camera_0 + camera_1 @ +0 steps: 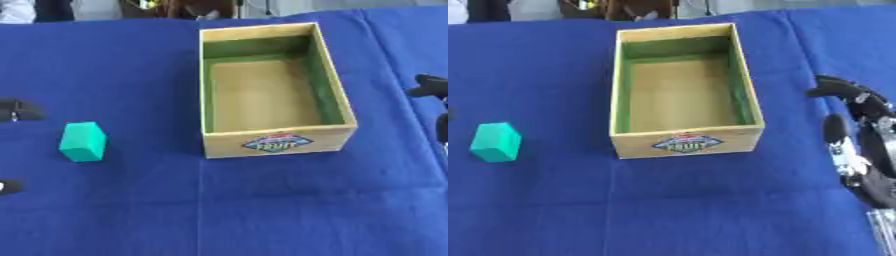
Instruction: Pick up objects on the table and place them in the box.
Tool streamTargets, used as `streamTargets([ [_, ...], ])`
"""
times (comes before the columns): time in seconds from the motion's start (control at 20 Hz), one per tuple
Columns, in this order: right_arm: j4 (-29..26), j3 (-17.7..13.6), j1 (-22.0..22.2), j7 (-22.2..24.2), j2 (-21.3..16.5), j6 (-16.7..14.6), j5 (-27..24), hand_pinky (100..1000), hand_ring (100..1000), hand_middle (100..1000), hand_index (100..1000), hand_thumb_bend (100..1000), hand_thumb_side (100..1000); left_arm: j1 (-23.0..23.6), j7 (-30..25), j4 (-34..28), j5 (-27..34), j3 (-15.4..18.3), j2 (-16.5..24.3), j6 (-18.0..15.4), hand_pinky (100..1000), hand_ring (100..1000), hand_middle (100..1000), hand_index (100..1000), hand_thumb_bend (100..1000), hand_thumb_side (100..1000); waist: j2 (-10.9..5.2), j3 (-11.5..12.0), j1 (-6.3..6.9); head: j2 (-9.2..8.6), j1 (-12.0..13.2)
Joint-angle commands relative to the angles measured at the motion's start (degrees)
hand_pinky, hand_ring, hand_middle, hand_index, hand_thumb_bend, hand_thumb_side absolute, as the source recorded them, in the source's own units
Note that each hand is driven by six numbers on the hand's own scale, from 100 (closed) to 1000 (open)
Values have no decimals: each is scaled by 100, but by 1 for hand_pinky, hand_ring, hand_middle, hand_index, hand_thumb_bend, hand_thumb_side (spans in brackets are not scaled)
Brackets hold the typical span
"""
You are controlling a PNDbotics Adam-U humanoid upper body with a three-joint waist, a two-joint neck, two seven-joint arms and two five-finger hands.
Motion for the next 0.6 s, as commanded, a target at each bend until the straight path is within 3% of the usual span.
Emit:
streamTargets([
  [0.05,-79,-10,-58,32,-26,-2,-10,918,887,681,833,100,783,-197,-340,283,-49,-28,55,-269,816,887,958,1000,713,599,-78,-10,14,-56,26],
  [0.6,-79,11,-101,82,0,21,-33,920,888,680,832,100,788,-551,-242,737,-185,-65,-163,-447,816,891,969,1000,715,602,-36,-41,35,-105,41],
])
